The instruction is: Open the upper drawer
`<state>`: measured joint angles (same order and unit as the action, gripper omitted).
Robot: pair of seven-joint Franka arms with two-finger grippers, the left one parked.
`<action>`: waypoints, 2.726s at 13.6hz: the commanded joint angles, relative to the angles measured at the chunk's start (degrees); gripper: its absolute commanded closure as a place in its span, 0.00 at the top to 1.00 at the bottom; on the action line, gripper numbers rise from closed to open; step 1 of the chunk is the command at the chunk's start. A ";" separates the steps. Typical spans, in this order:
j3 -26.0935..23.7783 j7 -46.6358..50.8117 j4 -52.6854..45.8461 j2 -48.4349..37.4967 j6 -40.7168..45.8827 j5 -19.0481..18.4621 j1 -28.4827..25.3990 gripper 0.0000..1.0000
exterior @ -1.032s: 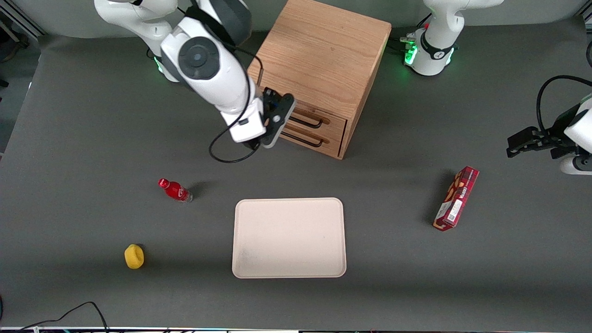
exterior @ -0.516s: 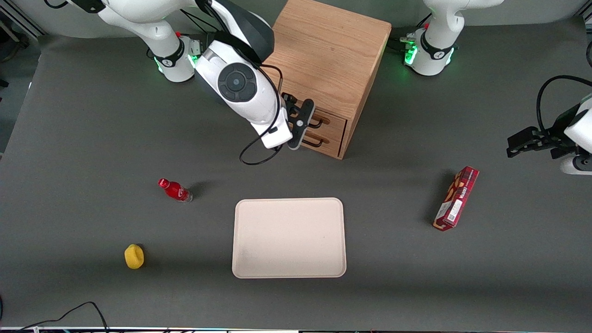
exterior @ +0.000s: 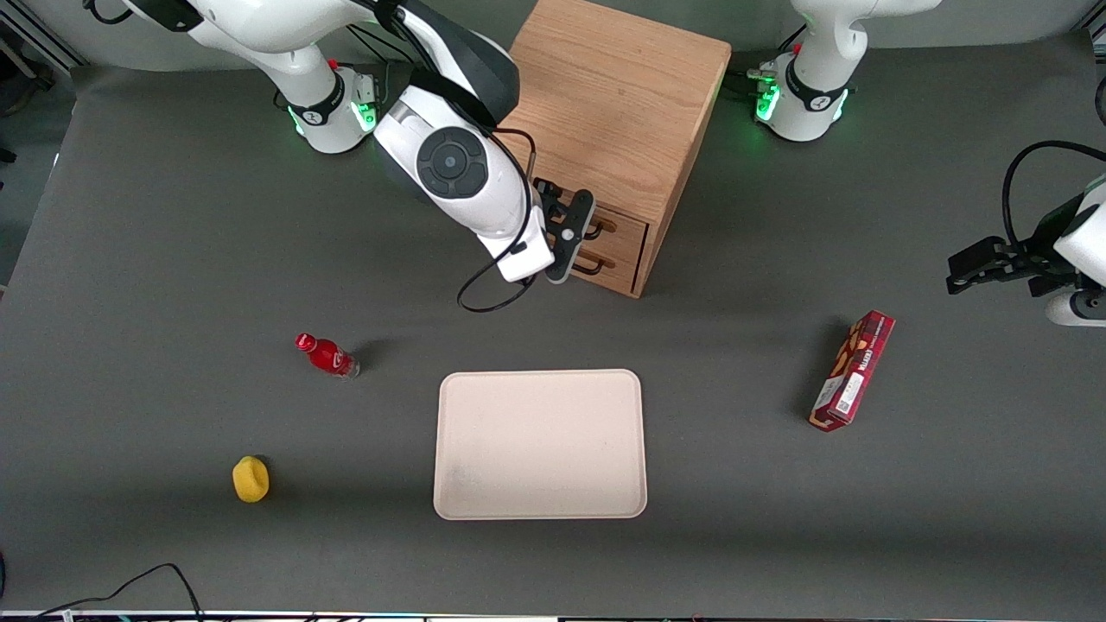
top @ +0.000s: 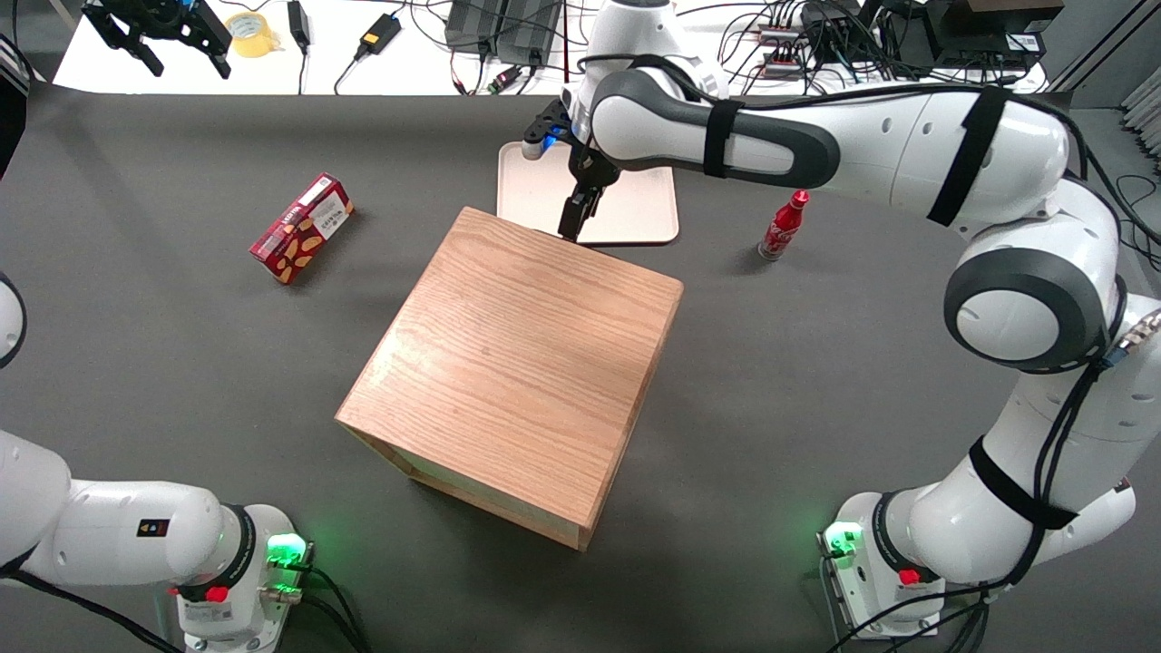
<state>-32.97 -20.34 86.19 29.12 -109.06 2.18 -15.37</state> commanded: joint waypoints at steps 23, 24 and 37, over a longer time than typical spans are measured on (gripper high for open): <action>12.75 -14.73 -1.55 0.77 -10.02 -0.16 0.61 1.00; 13.10 -14.73 -1.55 0.85 -10.55 -0.16 0.69 1.00; 18.90 -17.54 -2.17 1.21 -16.88 -0.07 1.22 1.00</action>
<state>-14.45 -36.63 85.01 30.09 -125.84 2.03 -14.06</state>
